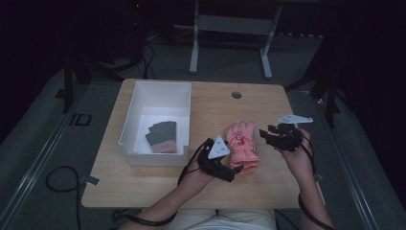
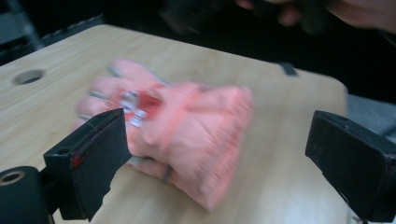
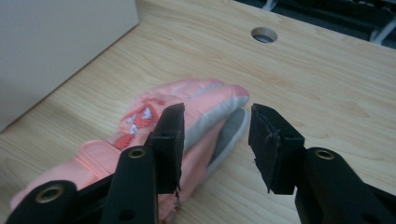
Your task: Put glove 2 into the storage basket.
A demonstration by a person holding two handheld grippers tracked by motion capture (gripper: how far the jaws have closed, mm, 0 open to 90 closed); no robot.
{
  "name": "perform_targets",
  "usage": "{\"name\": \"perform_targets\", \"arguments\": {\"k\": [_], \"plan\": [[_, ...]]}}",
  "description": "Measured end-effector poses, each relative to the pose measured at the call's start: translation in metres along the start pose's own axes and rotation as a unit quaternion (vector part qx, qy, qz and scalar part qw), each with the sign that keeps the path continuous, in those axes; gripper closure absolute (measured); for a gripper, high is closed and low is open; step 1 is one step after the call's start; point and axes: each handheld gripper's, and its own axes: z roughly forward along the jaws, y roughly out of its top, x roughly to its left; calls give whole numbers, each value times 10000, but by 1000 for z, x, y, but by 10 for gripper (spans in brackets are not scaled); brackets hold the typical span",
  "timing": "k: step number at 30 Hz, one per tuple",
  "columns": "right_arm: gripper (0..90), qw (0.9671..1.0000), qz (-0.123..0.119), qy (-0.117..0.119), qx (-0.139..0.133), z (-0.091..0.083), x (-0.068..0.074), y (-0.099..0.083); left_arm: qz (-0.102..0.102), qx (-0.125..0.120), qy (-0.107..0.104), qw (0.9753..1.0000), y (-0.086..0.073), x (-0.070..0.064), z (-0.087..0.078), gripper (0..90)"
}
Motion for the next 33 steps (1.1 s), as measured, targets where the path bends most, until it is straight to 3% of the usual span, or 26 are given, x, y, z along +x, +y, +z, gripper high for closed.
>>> {"name": "perform_targets", "arguments": {"k": [2, 3, 5, 6, 8, 9, 12, 17, 20, 22, 26, 27, 29, 32, 33], "plan": [[594, 10000, 8, -36, -68, -1, -2, 0, -144, 66, 180, 9997, 11, 5, 4, 58], [594, 10000, 2, -43, -81, -1, -3, 0, -146, 116, 410, 9990, 17, 7, 8, 74], [603, 9999, -20, -40, -104, 1, -3, 1, -130, 111, 436, 9989, 20, 9, 10, 119], [608, 9999, -48, -39, -109, 3, -3, 2, -147, 208, 609, 9978, 27, 16, 18, 146], [609, 9999, -53, -4, -98, 6, -3, 3, -191, 231, 759, 9967, 30, 23, 25, 152], [609, 10000, -33, 20, -83, 8, -3, 3, -300, 337, 856, 9953, 32, 30, 31, 157], [601, 9999, -26, 129, -47, 16, 3, 4, -444, 330, 975, 9937, 30, 40, 40, 229], [591, 9998, 4, 170, 55, 33, 13, 4, -734, 533, 893, 9919, 22, 56, 56, 251], [571, 9996, -28, 149, 223, 47, 16, 0, -968, 772, 788, 9892, 18, 64, 63, 250], [549, 9991, 8, 151, 408, 54, 16, -6, -1209, 968, 720, 9853, 13, 68, 69, 250], [471, 9968, 195, 195, 757, 60, 4, -21, -1391, 1421, 632, 9780, -4, 72, 83, 249], [453, 9962, 225, 216, 807, 60, 1, -23, -1729, 1482, 430, 9728, -12, 77, 87, 250], [436, 9945, 208, 274, 989, 63, -4, -27, -1953, 1582, 218, 9677, -20, 80, 93, 250], [424, 9906, 218, 488, 1257, 73, -5, -32, -2034, 1678, 144, 9645, -25, 83, 98, 252], [431, 9901, 299, 523, 1264, 75, -5, -33, -2130, 1706, 81, 9620, -27, 86, 100, 253]]}}
